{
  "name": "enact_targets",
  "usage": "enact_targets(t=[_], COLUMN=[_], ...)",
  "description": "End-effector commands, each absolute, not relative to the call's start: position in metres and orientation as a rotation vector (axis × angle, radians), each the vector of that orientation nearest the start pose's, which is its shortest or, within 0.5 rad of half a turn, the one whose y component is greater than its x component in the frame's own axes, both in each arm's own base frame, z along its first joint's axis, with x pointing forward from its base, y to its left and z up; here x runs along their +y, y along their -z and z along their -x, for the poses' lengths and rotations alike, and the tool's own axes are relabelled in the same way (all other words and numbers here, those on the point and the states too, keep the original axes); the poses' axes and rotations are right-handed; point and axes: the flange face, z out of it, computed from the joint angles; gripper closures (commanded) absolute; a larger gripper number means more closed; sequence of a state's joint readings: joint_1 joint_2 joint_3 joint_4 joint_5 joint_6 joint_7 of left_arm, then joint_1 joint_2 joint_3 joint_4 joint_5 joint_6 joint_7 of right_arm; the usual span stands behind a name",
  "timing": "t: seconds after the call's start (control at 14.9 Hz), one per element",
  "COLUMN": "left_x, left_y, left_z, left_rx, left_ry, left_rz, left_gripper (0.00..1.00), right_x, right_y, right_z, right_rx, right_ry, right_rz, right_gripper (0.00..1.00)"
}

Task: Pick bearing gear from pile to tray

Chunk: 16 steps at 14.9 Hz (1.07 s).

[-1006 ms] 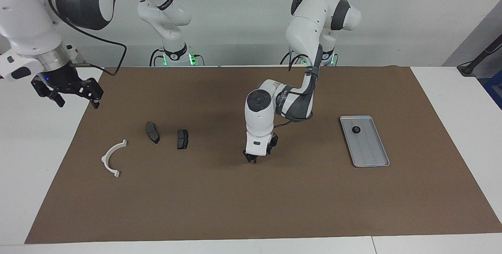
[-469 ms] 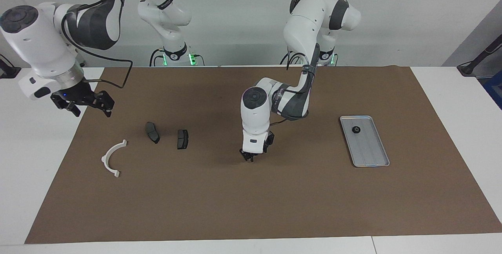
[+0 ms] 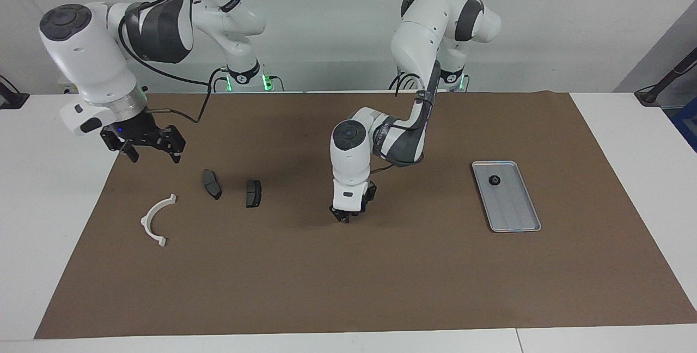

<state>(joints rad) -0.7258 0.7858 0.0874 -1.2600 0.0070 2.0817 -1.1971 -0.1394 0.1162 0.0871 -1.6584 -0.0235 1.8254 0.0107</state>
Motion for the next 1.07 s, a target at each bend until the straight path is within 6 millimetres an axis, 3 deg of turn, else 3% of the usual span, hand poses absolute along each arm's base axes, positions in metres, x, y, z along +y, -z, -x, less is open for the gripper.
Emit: enact_targets(t=[0.0,0.07,0.27,0.4,0.67,0.8,1.01], left_x=[-0.456,-0.456,-0.447,-0.426,-0.322,-0.269,-0.185], left_y=[-0.290,-0.291,-0.300,-0.334,-0.378,-0.384,-0.378], left_z=[-0.589,-0.589,-0.594,-0.596,-0.584,-0.589,-0.616], left_rx=[-0.842,-0.839,-0.852,-0.872,-0.737,-0.656,-0.478], left_ry=[0.115,0.112,0.110,0.107,0.052,0.048,0.067], left_rz=[3.008,3.006,2.991,2.987,3.024,3.049,3.086], left_gripper=[0.82,1.00,1.00,1.00,1.00,1.00,1.00], right_x=[-0.040,-0.039,-0.040,-0.040,-0.035,-0.015,0.007], right_y=[-0.539,-0.543,-0.563,-0.570,-0.586,-0.585,-0.585], right_z=[-0.596,-0.595,-0.595,-0.592,-0.584,-0.581,-0.579], right_rx=[0.121,0.118,0.120,0.119,0.102,0.058,-0.002], right_ry=[0.059,0.049,0.016,0.025,-0.006,-0.028,-0.040], right_rz=[3.125,3.125,3.124,3.125,3.123,3.108,3.107], right_gripper=[0.00,0.00,0.00,0.00,0.00,0.00,0.00])
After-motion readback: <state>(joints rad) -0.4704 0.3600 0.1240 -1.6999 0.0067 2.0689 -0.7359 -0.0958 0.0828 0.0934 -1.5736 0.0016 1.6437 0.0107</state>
